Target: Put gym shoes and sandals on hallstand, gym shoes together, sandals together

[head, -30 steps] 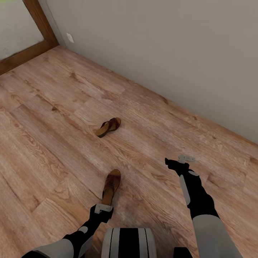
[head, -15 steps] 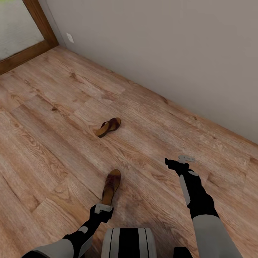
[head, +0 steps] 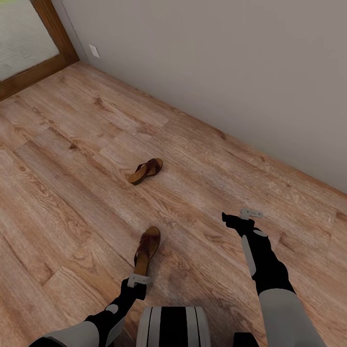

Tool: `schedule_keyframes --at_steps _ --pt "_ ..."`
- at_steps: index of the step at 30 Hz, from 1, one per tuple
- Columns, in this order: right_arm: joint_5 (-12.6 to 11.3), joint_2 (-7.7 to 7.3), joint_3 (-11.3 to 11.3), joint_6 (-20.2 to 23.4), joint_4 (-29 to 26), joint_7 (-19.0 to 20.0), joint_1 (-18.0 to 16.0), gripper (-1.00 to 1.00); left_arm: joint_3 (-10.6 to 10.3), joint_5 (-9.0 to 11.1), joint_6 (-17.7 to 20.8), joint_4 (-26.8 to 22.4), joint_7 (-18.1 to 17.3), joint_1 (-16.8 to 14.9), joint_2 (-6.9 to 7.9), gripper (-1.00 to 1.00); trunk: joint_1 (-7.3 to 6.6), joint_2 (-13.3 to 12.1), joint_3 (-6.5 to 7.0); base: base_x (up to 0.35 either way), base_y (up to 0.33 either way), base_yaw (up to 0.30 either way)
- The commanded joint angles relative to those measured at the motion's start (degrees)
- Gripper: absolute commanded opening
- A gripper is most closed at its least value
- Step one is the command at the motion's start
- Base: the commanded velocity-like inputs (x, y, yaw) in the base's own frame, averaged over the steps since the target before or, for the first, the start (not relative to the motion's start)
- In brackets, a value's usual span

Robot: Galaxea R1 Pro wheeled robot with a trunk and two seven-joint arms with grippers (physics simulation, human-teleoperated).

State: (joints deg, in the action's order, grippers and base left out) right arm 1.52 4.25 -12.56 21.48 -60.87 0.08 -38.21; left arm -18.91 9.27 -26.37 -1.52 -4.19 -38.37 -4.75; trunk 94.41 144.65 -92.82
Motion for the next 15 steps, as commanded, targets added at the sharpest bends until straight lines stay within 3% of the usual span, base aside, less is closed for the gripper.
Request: schedule_keyframes --at_steps 1,15 --pt "0.2 0.05 -0.1 0.3 -0.1 0.0 0.0 1.00 0.2 0.7 -0.2 0.1 -0.3 0.0 0.00 -1.00 -0.01 0.0 -0.03 0.000 0.000 0.000" --pt "0.2 0.06 -0.1 0.3 -0.1 0.0 0.0 1.00 0.2 0.7 -0.2 0.1 -0.3 0.0 0.00 -1.00 -0.01 0.0 -0.03 0.000 0.000 0.000"
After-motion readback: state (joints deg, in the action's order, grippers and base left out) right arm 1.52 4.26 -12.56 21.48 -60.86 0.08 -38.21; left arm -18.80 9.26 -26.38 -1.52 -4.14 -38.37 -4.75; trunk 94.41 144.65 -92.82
